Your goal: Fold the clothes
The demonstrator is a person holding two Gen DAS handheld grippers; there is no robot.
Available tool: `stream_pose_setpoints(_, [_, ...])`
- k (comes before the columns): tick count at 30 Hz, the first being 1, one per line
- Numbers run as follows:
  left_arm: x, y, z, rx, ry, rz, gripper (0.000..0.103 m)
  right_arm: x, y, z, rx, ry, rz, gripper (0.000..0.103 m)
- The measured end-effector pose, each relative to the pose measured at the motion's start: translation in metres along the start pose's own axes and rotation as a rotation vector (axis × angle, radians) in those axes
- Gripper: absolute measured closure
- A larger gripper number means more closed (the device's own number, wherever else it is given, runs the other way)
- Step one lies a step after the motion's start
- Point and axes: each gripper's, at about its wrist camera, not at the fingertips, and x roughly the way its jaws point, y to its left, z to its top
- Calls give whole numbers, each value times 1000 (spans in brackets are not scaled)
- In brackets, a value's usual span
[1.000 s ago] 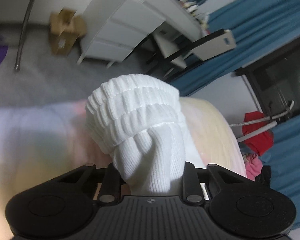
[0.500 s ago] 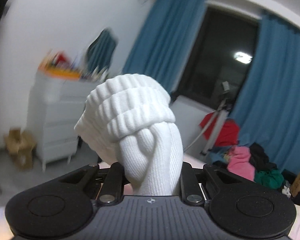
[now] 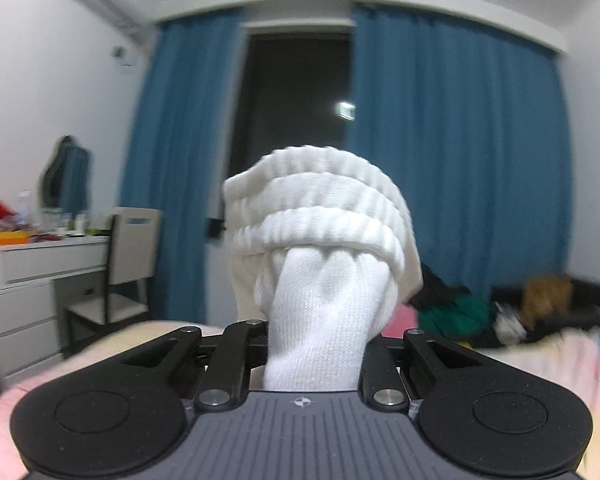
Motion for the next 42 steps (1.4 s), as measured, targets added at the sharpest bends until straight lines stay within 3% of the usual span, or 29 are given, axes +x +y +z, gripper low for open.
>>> stream_pose_setpoints(4, [10,-52,-65,180,57,-76,88,14,-29,11,66,18,-72,25])
stream_pose_setpoints(8, [25,-73,-128,333,197,-151,86,24,-50,13,152,43,-91,25])
stream_pose_setpoints(12, [35,-82,-148,393,206,-153,76,27,-47,13,129,43,-92,25])
stream_pose_setpoints(14, [43,-78,-149,399,231,-166,58,29,-47,13,130,44,-95,25])
stream_pose_setpoints(16, [51,-66,-148,400,270,-207,9,30,-50,13,140,44,-95,25])
stream_pose_setpoints(17, [51,-61,-148,414,287,-225,7,30,-52,14,151,43,-92,25])
stream_pose_setpoints(21, [41,-23,-145,469,344,-284,4,27,-57,15,187,24,-75,25])
stream_pose_setpoints(28, [16,52,-112,434,436,-315,1,4,-54,19,202,-90,2,25])
stream_pose_setpoints(33, [-48,79,-96,436,406,-271,1,-16,-51,19,239,-159,102,23])
stream_pose_setpoints(38, [-73,108,-87,319,403,-199,1,-20,-40,10,278,-84,269,23])
stream_pose_setpoints(42, [-69,132,-89,225,423,-169,1,-17,-21,1,247,11,286,23])
